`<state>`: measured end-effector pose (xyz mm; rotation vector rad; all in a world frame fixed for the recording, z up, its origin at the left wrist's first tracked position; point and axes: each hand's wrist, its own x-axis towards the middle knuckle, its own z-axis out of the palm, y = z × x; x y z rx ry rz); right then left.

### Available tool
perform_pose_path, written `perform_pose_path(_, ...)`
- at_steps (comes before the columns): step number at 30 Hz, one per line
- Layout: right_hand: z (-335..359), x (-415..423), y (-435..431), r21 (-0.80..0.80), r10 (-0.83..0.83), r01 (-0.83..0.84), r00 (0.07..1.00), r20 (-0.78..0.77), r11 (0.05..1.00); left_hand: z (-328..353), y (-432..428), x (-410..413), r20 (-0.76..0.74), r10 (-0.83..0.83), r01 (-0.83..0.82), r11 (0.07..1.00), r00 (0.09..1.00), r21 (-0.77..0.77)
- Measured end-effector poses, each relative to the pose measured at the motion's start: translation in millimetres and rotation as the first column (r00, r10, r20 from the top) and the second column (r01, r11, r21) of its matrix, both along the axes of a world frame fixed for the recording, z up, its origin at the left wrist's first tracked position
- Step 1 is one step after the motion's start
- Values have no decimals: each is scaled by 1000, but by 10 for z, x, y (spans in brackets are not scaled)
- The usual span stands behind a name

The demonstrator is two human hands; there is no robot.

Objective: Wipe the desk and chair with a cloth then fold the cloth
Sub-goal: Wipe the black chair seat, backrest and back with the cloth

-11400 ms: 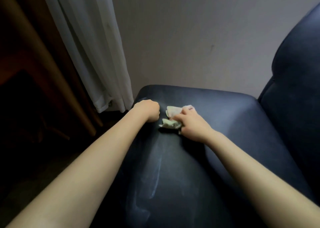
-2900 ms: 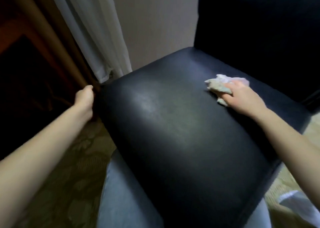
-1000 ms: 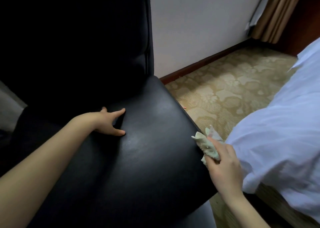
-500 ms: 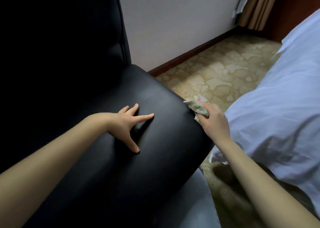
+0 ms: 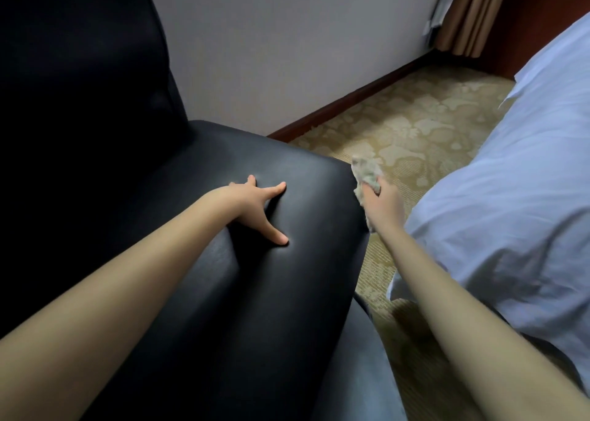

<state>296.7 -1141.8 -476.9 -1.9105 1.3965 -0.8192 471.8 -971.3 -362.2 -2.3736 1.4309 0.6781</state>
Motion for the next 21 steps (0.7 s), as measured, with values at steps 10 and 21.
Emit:
perform_pose_path(10,-103,-623,2059,21,125,-138,942,311,990,-60,-156,89,-5,110,-111,993,994,-45)
perform_pose_path(21,247,413,-43,55,243,-239,965,-100,970,-176,295,79,-107,-16,-14,962,994,-271)
